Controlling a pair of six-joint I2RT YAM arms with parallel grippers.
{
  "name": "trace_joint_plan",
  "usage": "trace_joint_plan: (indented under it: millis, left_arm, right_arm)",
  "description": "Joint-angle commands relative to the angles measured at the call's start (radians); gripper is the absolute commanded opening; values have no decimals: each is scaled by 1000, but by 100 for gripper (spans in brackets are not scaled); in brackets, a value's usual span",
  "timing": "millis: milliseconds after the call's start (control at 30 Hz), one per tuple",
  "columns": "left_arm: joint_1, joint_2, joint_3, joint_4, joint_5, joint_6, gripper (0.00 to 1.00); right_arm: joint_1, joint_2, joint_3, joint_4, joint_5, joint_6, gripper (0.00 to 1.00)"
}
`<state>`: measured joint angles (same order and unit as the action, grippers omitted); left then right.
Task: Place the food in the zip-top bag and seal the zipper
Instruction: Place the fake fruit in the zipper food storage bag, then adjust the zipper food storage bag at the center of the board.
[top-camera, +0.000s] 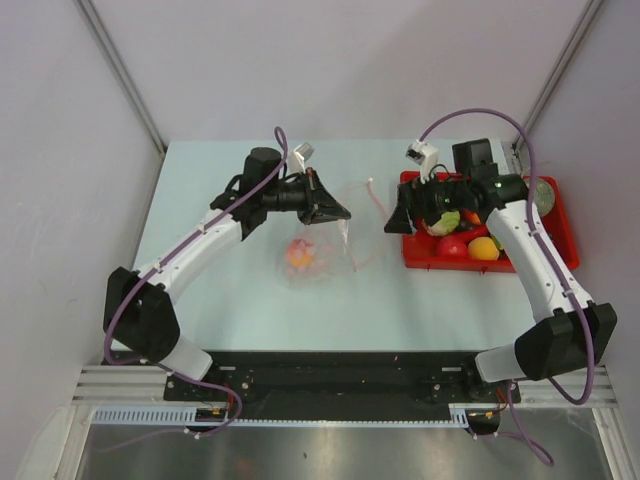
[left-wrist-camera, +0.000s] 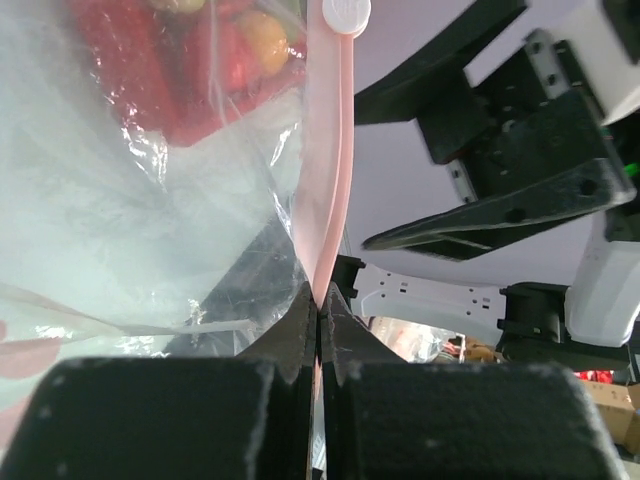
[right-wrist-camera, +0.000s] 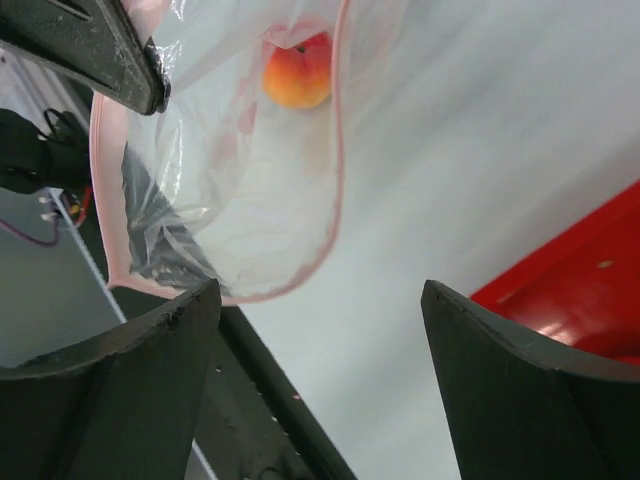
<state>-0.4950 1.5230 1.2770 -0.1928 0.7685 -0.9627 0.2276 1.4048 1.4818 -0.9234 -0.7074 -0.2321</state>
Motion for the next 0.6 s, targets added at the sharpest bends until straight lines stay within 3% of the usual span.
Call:
trace_joint_plan:
  millis: [0,33,100,133,167,300,400,567]
  left_arm:
    - [-4,0,28,58,52,-30,0]
    - [-1,-1,30,55,61,-37,0]
    - [13,-7,35,58,81,-54,0]
    - [21,-11,35,58,89,-71,0]
    - [35,-14,38,65,100,-77,0]
    - [56,-26,48,35,121,-82,0]
    - [58,-20,77,-75,74,2,0]
    - [65,34,143,-281,-215,162,0]
  right_arm:
    - [67,-3,-67,172,-18,132,77]
    - [78,5,-69,161,8,128,60]
    - [75,23,-46,129,40,110,40]
    - [62,25,-31,91,46,87,17]
    - [40,25,-17,71,37,74,2]
    - [-92,-6,54,-9,19,13,0]
    - [-169,-24,112,-90,60,-74,0]
    - [-278,0,115,-151,134,-150,0]
